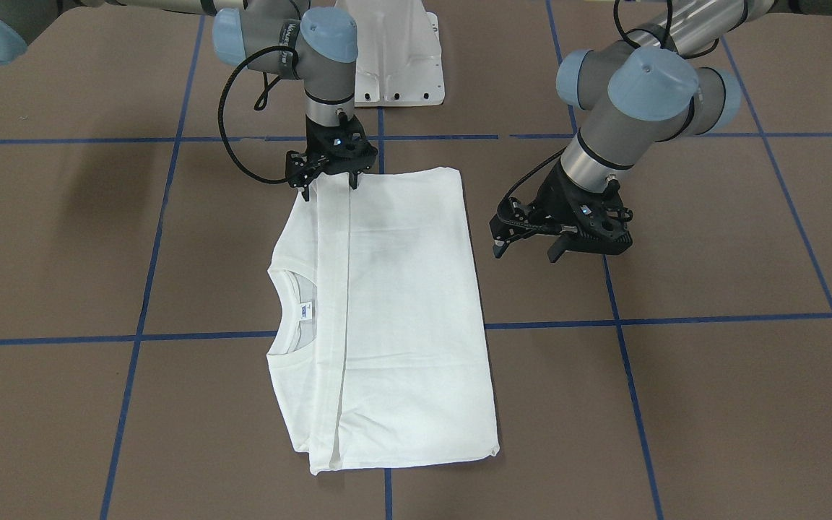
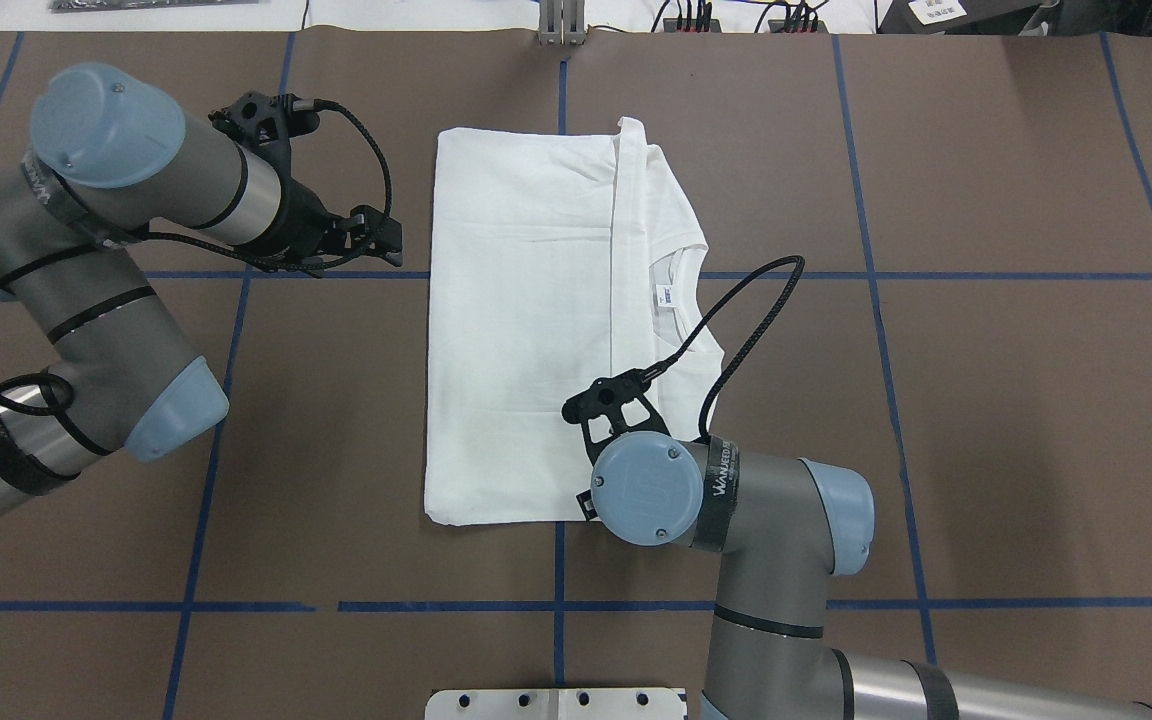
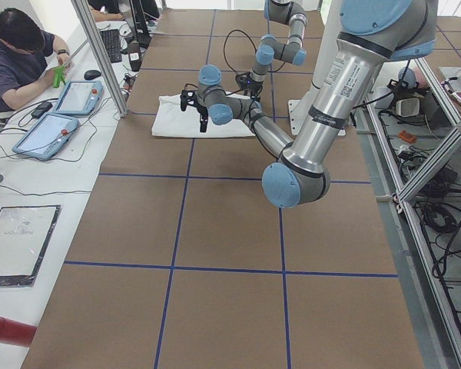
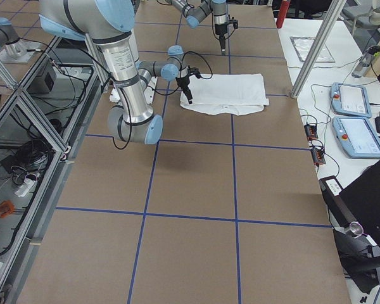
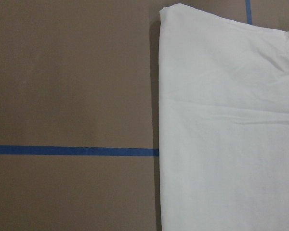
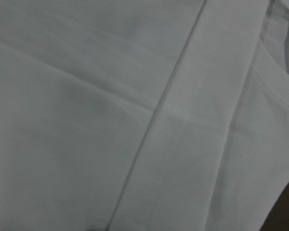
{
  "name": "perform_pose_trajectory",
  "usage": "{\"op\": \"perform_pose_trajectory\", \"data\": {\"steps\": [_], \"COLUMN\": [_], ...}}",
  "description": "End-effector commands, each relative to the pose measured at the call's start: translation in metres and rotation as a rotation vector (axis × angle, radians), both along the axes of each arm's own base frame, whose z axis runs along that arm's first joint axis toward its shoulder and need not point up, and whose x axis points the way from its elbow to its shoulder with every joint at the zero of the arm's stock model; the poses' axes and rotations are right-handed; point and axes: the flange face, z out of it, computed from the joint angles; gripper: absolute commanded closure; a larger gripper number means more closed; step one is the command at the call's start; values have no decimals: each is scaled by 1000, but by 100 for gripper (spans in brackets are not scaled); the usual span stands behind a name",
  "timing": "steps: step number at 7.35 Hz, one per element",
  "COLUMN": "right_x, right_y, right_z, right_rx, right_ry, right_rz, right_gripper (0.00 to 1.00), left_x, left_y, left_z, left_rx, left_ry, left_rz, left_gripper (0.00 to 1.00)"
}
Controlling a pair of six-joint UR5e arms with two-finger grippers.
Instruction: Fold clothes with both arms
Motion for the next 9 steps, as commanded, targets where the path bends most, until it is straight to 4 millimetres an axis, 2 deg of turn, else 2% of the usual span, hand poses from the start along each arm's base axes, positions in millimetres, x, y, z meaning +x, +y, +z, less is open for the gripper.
{"op": "perform_pose_trajectory", "data": {"steps": [1,5,9], "right_x": [5,35,45], "right_y": [-6,-23,-23], "right_z": [6,15,28], "right_rx": [8,25,22], "right_ry": [23,29,40], "right_rz": [-9,-13,-9], "right_gripper": [0,0,0], "left_x": [1,6,9], "left_y": [1,1,2], "left_z": [-3,-6,-10], "left_rx": [4,5,8], "left_ry": [4,7,11], "left_rz": [3,8,11], "left_gripper": [0,0,0]}}
